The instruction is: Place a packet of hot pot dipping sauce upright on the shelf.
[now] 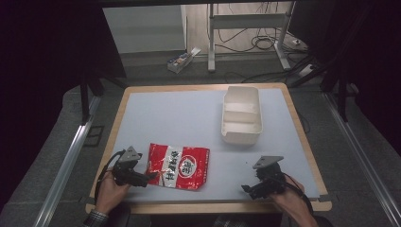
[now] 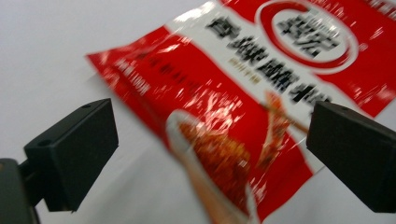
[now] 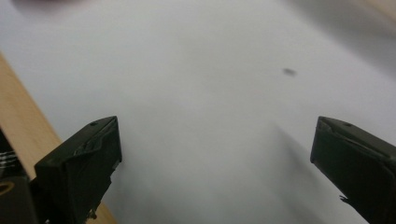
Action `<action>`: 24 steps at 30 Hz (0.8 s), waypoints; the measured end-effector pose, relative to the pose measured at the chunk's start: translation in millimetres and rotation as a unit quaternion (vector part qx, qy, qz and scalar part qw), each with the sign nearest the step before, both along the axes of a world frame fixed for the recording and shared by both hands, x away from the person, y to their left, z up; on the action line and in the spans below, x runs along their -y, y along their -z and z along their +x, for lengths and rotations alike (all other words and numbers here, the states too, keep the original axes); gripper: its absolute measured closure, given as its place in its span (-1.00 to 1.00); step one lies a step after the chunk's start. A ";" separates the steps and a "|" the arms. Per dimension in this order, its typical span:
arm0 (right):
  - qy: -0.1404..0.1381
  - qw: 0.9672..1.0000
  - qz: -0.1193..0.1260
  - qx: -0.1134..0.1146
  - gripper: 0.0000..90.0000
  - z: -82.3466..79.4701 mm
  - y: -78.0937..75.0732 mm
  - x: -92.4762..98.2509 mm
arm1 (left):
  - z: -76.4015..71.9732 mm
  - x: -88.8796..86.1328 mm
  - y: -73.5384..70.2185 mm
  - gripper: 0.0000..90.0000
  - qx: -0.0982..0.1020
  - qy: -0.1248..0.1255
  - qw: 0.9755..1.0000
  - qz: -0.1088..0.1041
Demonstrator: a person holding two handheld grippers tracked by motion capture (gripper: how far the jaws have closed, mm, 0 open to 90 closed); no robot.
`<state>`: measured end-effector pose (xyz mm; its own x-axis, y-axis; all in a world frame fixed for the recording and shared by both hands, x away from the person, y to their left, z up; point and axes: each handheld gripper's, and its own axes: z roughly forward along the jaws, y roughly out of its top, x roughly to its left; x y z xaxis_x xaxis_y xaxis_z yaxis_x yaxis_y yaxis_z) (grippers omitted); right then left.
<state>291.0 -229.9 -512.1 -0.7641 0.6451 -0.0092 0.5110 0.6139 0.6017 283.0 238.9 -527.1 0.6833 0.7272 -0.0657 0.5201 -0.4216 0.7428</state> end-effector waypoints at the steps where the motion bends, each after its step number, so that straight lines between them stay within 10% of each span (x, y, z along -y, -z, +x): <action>1: 0.003 1.000 0.004 0.005 -0.92 1.6 -1.7 2.6 | 0.5 1.3 0.8 -1.00 0.006 0.004 1.000 -0.020; 17: -0.009 1.000 -0.023 0.015 -0.93 4.1 3.4 -4.0 | 6.0 5.1 3.6 -1.00 -0.008 -0.017 1.000 0.021; 24: -0.011 1.000 -0.019 0.015 -0.94 4.4 3.7 -4.0 | 12.7 5.9 -3.7 -0.82 -0.018 -0.018 1.000 0.006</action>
<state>295.4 -225.9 -515.9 -0.7777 0.6261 -0.0571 0.4786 0.6485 0.5920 295.8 233.0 -523.4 0.6539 0.7523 -0.0803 0.5612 -0.4111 0.7184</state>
